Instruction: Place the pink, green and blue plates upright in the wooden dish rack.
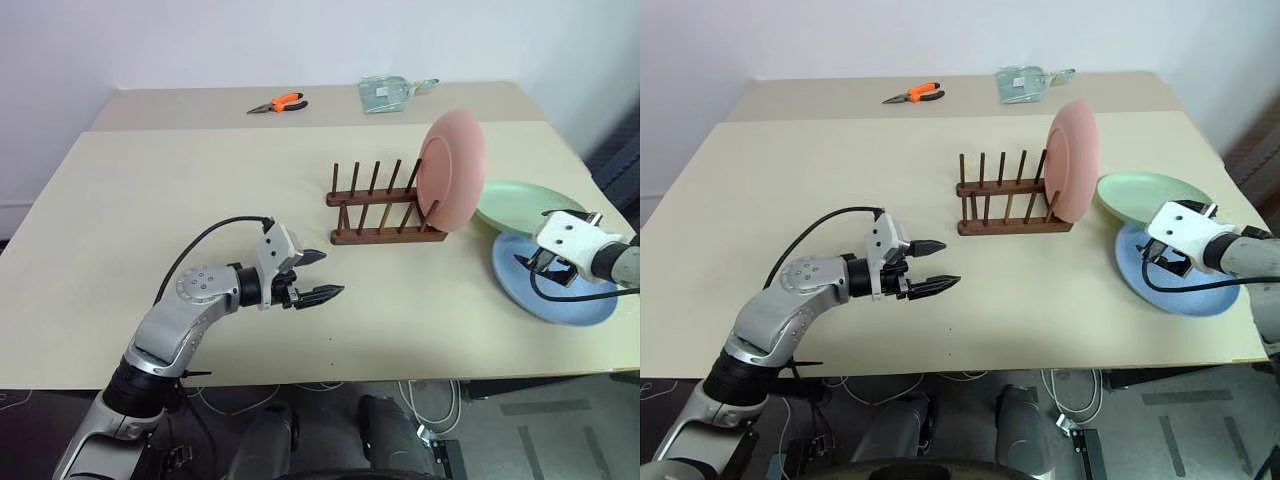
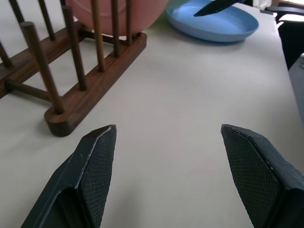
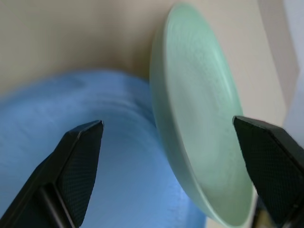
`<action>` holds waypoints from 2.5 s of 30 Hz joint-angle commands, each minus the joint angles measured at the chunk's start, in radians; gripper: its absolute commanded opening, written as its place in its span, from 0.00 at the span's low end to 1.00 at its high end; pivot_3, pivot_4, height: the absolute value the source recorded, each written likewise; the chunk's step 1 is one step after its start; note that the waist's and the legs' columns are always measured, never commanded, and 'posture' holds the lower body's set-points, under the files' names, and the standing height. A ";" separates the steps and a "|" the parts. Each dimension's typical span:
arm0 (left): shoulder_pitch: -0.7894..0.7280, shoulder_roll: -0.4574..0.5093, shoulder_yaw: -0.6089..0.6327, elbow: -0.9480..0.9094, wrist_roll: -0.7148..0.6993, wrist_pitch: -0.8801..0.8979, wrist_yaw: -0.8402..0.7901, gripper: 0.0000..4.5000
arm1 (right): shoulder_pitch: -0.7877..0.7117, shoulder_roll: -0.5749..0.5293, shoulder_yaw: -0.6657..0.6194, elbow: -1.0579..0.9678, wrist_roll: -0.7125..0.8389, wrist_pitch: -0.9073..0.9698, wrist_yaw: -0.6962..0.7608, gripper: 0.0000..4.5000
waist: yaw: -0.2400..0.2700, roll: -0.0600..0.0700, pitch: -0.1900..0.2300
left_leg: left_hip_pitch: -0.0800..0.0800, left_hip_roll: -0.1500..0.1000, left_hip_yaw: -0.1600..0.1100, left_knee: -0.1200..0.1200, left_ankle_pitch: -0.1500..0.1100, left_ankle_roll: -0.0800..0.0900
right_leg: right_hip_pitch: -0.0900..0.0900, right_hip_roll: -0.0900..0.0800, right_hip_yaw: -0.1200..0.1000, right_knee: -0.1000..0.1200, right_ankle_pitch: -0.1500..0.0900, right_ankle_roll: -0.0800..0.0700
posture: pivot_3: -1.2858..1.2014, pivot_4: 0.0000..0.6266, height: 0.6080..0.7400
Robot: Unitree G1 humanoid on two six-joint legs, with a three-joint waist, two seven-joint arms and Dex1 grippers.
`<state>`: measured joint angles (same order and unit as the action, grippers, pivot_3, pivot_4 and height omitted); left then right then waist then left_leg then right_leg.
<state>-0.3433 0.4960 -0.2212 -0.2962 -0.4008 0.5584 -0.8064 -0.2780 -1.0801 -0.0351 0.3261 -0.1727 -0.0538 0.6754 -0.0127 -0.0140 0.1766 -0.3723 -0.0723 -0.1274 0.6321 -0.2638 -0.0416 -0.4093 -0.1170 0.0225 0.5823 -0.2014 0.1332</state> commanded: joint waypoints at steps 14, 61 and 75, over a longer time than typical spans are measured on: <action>0.054 -0.030 0.051 -0.032 0.011 -0.067 0.034 0.80 | -0.071 0.072 -0.212 -0.137 0.149 0.026 -0.128 0.00 | 0.000 0.002 0.000 | 0.000 0.000 -0.001 0.000 0.000 0.000 | 0.000 0.000 0.001 0.000 0.001 0.001 | 0.52 0.24 1.00; 0.114 -0.028 0.056 -0.011 0.042 -0.111 0.015 0.80 | -0.283 0.392 -0.209 -0.774 0.967 0.736 -0.486 0.69 | 0.023 0.004 0.000 | -0.001 0.000 -0.004 0.000 0.000 0.000 | -0.001 0.001 -0.001 0.000 0.000 0.000 | 0.52 0.24 1.00; 0.039 -0.064 -0.006 0.111 0.072 -0.165 -0.065 0.80 | 0.491 0.070 -0.387 -0.942 0.603 0.726 -0.240 0.99 | 0.012 0.004 -0.002 | -0.001 0.001 0.001 0.000 -0.001 0.002 | 0.001 -0.001 0.000 -0.001 -0.003 0.004 | 0.52 0.24 1.00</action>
<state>-0.2913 0.4304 -0.2231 -0.1774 -0.3341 0.4211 -0.8594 0.2183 -1.0040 -0.4398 -0.5469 0.4902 0.7086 0.4447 -0.0012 -0.0103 0.1741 -0.3730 -0.0712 -0.1253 0.6321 -0.2650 -0.0394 -0.4087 -0.1177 0.0229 0.5817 -0.2044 0.1370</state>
